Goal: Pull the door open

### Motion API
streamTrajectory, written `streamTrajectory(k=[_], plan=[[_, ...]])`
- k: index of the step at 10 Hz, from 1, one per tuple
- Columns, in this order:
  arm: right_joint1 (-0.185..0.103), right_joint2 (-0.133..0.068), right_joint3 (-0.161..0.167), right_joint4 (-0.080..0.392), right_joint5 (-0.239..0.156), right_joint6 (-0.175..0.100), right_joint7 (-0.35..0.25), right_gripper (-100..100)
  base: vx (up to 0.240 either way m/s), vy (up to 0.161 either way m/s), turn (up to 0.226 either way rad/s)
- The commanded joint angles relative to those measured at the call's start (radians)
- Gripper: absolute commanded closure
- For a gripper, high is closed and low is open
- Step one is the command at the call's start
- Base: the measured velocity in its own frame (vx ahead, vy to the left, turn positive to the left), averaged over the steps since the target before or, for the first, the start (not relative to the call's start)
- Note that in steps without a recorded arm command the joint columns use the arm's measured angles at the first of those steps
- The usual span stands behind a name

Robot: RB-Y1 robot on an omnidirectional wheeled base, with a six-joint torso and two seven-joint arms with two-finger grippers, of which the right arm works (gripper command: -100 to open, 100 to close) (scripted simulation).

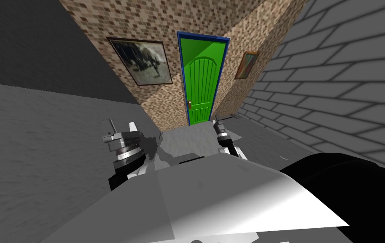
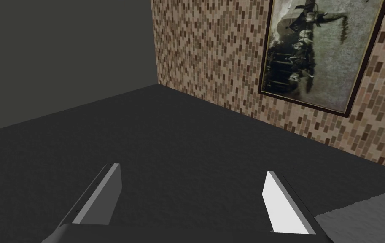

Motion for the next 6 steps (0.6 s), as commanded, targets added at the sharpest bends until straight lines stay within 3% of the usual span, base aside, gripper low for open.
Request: streamTrajectory(k=[1, 4, 6], plan=[[-0.002, -0.007, 0.001, 0.020, 0.002, 0.006, 0.014, -100, -0.209, -0.024, 0.110], [-0.001, -0.021, 0.006, 0.049, 0.009, 0.027, 0.043, -100, -0.194, -0.021, 0.117], [-0.001, -0.037, 0.013, 0.084, 0.018, 0.053, 0.078, -100, -0.181, -0.025, 0.253]])
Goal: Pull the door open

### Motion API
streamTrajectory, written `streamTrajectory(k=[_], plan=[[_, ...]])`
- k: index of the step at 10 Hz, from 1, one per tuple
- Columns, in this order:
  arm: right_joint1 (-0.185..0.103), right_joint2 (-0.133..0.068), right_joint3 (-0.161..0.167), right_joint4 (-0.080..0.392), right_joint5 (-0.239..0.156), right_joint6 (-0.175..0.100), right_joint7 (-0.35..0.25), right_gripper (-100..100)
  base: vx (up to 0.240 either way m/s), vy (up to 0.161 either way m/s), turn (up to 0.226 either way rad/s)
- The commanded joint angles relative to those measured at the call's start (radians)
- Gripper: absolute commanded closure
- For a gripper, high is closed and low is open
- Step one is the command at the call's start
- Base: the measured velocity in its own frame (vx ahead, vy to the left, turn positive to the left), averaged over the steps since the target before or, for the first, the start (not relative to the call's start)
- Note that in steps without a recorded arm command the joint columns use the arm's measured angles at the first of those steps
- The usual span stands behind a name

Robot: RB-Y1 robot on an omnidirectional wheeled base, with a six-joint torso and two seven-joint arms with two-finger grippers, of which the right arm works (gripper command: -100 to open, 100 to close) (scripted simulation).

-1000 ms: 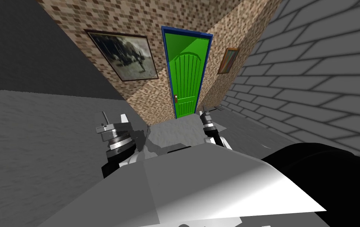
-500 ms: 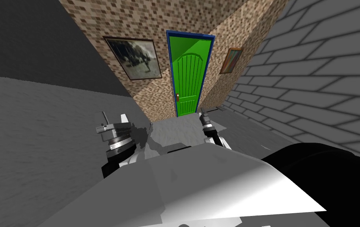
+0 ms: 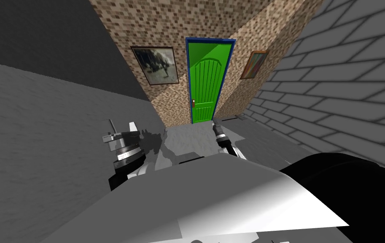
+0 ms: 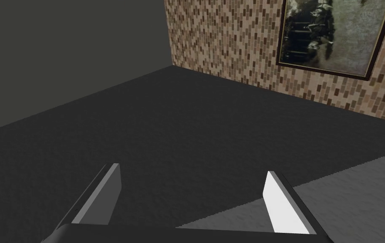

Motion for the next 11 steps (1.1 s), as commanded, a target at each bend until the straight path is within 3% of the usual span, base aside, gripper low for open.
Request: streamTrajectory(k=[1, 4, 11], plan=[[0.007, -0.006, 0.012, 0.017, 0.009, 0.021, 0.031, -100, -0.192, -0.033, 0.193], [0.009, -0.030, 0.022, 0.070, 0.022, 0.060, 0.084, -100, -0.180, -0.033, 0.227], [0.011, -0.079, 0.045, 0.184, 0.049, 0.144, 0.199, -100, -0.073, -0.025, 0.206]])
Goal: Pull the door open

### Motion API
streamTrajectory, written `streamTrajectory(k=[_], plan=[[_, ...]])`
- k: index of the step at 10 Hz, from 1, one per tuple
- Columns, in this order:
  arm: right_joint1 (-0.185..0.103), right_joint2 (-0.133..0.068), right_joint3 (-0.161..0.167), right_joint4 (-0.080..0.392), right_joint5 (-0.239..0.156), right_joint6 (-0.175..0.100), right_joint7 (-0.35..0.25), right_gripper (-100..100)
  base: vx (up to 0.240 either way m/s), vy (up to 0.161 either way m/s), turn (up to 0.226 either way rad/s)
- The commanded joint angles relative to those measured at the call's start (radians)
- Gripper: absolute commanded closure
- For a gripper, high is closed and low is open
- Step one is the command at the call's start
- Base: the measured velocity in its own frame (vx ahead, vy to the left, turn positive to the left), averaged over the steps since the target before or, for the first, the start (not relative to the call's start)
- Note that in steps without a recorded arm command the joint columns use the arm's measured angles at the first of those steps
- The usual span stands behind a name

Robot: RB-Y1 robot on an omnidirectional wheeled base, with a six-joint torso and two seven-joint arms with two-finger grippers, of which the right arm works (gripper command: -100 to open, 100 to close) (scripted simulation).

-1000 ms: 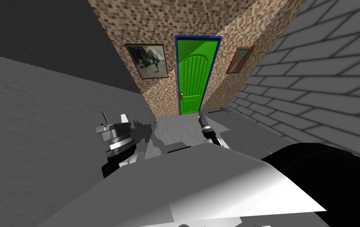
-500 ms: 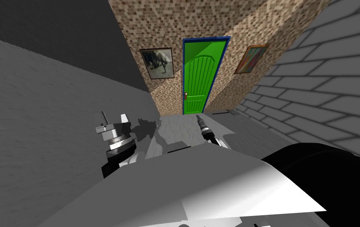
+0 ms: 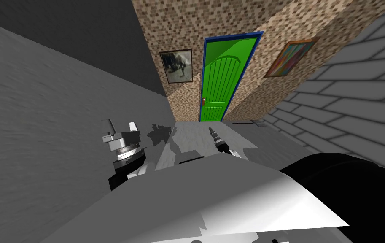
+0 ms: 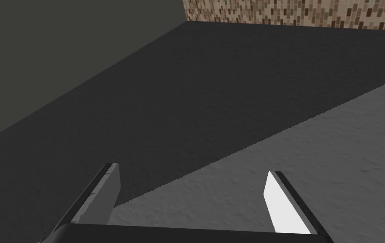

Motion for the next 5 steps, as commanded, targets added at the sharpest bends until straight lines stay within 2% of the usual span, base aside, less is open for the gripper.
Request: streamTrajectory(k=[1, 2, 4, 5], plan=[[-0.002, -0.017, 0.006, 0.033, 0.007, 0.029, 0.034, -100, -0.055, -0.031, 0.316], [-0.002, -0.023, 0.008, 0.047, 0.010, 0.040, 0.049, -100, -0.030, -0.037, 0.205], [-0.001, -0.032, 0.013, 0.069, 0.016, 0.056, 0.071, -100, -0.018, -0.029, 0.113], [-0.001, -0.041, 0.017, 0.091, 0.021, 0.072, 0.093, -100, -0.022, -0.027, 0.261]])
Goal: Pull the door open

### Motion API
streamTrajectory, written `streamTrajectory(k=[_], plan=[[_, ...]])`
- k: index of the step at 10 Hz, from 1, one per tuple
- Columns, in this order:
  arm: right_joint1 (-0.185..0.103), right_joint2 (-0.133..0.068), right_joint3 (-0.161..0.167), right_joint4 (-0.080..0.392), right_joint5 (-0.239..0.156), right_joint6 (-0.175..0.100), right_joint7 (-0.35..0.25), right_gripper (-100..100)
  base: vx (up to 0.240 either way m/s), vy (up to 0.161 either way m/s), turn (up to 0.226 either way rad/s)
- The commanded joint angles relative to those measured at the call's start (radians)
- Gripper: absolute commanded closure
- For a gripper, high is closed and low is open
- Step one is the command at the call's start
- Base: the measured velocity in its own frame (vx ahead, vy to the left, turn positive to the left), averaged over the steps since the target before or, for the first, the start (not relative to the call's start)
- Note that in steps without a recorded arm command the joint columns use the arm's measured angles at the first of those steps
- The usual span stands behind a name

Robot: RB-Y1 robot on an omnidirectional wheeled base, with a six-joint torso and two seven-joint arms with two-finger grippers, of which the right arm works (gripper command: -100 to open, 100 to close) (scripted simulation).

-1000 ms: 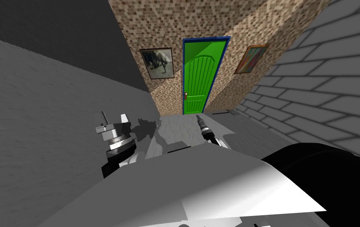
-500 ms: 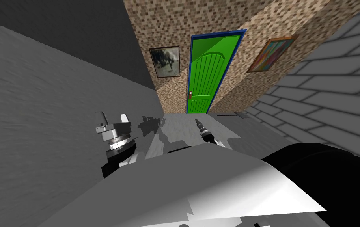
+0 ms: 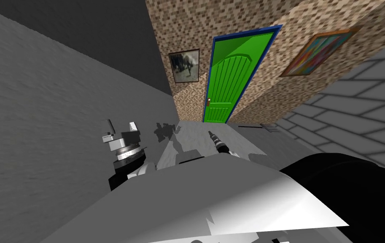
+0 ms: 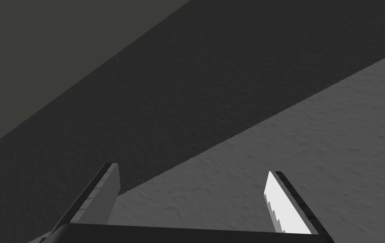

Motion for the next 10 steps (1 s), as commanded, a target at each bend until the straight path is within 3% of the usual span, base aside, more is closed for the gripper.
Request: streamTrajectory(k=[1, 10], plan=[[-0.001, -0.012, 0.005, 0.027, 0.006, 0.023, 0.029, -100, -0.025, -0.034, 0.253], [0.002, -0.077, 0.037, 0.185, 0.044, 0.140, 0.187, -100, -0.005, -0.045, 0.212]])
